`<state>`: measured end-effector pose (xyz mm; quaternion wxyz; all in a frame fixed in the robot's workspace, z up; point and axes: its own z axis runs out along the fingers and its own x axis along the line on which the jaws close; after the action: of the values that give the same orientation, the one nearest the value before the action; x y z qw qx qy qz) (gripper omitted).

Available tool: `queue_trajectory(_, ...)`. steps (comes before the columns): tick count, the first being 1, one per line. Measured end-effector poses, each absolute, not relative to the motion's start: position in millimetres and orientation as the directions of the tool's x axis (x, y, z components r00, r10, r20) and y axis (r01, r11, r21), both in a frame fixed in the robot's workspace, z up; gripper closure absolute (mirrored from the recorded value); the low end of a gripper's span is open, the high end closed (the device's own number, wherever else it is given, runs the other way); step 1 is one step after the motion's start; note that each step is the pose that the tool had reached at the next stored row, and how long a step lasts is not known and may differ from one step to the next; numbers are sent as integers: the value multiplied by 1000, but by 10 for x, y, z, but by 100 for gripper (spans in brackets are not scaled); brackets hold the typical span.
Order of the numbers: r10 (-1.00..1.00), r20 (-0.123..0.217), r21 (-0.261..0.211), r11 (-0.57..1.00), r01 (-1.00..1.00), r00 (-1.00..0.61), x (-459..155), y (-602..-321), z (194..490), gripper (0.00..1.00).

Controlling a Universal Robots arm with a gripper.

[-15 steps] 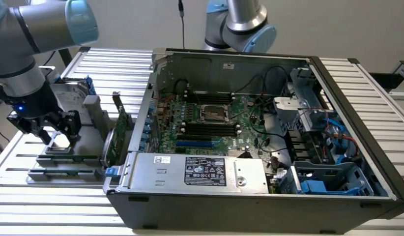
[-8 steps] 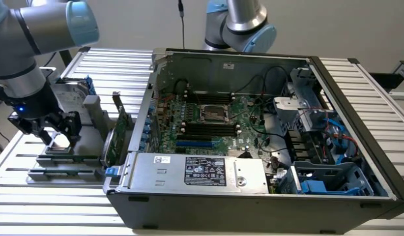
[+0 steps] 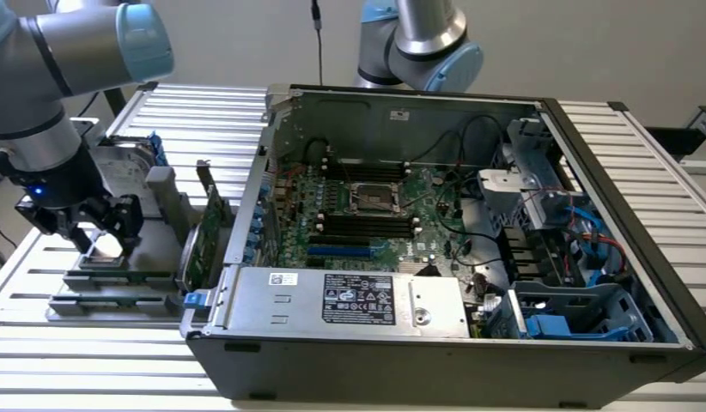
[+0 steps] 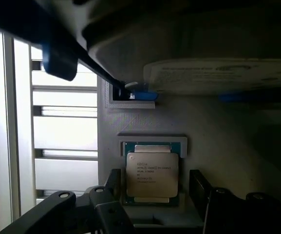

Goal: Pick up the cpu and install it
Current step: 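Pick up the cpu and move it towards the insertion slot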

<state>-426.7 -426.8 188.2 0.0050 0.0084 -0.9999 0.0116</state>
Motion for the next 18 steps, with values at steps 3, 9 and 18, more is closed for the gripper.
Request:
queue_trajectory(3,-17,10,-23,1000,-17,-1000,-4269,-4259,1881,33)
queue_trajectory(9,-17,10,-23,1000,-17,-1000,-4284,-4253,1876,33)
queue_trajectory(18,-17,11,-22,1000,-17,-1000,-4289,-4241,1862,33)
